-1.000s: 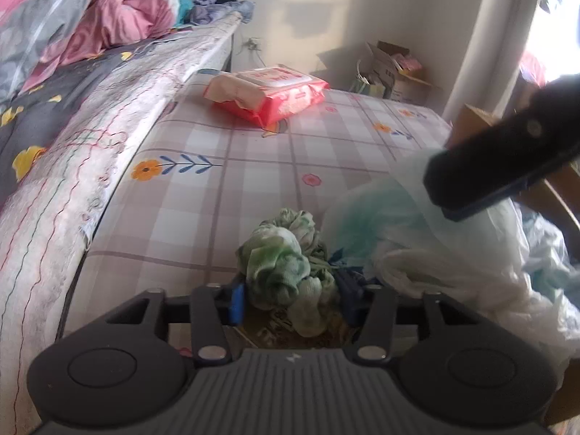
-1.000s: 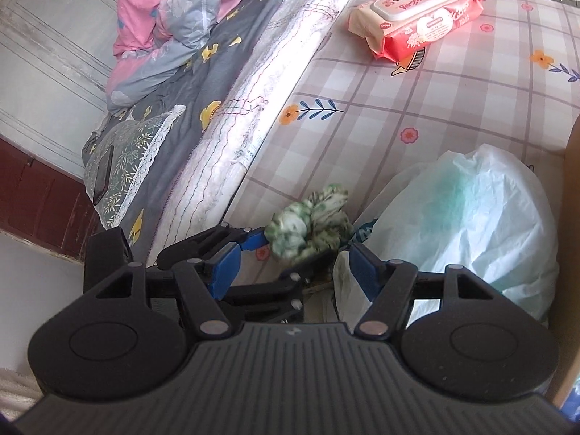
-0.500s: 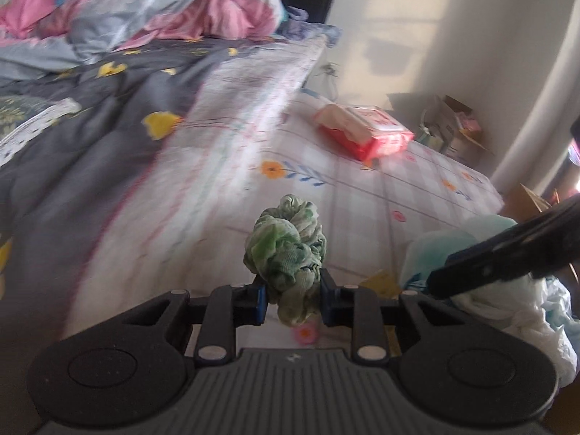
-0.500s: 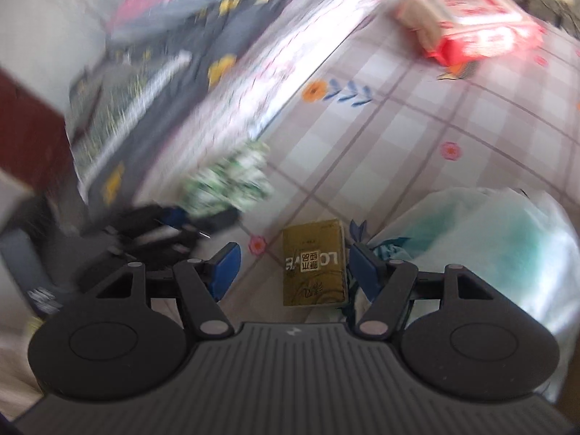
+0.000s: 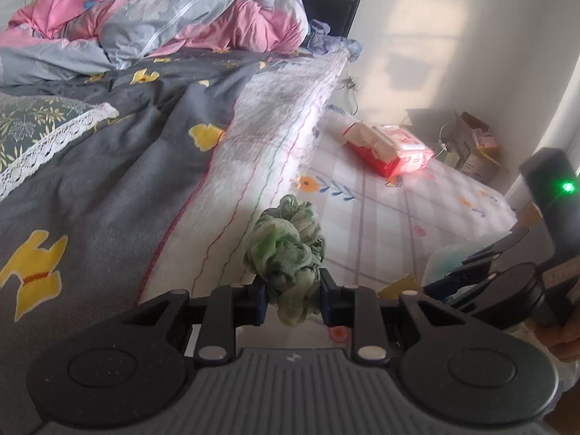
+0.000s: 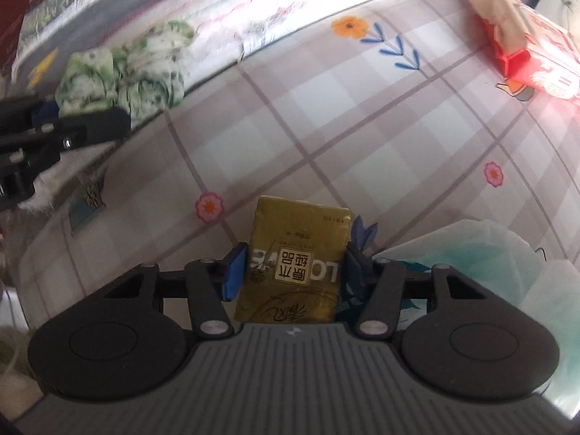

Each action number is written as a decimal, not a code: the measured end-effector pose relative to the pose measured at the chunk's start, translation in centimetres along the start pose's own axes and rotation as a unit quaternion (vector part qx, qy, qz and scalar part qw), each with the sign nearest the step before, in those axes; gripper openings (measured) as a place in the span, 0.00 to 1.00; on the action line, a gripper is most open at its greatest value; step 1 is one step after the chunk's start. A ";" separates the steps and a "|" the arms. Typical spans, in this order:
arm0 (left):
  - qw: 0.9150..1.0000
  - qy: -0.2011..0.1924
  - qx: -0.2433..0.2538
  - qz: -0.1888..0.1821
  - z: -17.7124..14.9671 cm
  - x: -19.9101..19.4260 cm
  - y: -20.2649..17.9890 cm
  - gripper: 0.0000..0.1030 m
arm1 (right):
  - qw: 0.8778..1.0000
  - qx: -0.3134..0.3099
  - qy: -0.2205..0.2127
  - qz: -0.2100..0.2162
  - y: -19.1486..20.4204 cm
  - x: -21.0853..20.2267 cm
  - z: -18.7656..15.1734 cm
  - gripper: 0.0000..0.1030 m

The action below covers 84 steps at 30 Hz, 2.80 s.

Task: Organize soft objects
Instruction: 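Carry the scrunchie with the left gripper into the box and release it, then carry the gold packet with the right gripper into the box and release it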

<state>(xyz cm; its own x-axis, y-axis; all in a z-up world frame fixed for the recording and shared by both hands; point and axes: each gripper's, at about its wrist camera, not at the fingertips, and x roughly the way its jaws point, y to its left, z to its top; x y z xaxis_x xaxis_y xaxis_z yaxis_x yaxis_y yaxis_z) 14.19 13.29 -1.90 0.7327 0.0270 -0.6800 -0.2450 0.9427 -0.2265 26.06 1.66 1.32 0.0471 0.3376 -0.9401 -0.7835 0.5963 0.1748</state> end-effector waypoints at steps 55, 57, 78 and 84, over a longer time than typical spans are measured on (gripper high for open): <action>0.887 0.124 0.344 -0.283 -7.4 -0.8 -36.7 0.30 | 0.754 0.513 -0.396 -0.111 -7.7 -28.0 -57.2 0.79; 0.882 0.137 0.368 -0.262 -8.0 0.3 -37.2 0.35 | 0.745 0.526 -0.395 -0.109 -7.7 -26.9 -58.1 0.79; 0.916 0.058 0.311 -0.248 -4.6 -2.9 -32.3 0.58 | 0.760 0.496 -0.417 -0.043 -7.7 -24.9 -52.5 0.79; 0.929 0.034 0.274 -0.247 -3.8 -4.2 -28.9 0.66 | 0.771 0.481 -0.418 -0.001 -7.7 -24.8 -49.4 0.79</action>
<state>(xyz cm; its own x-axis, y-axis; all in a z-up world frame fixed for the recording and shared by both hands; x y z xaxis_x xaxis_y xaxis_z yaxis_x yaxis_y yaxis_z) 15.79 -15.36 4.88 0.6231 -0.4575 -0.6344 0.4846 0.8625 -0.1459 0.31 -47.31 8.78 0.7447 0.4482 -0.4945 0.0196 0.7260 0.6874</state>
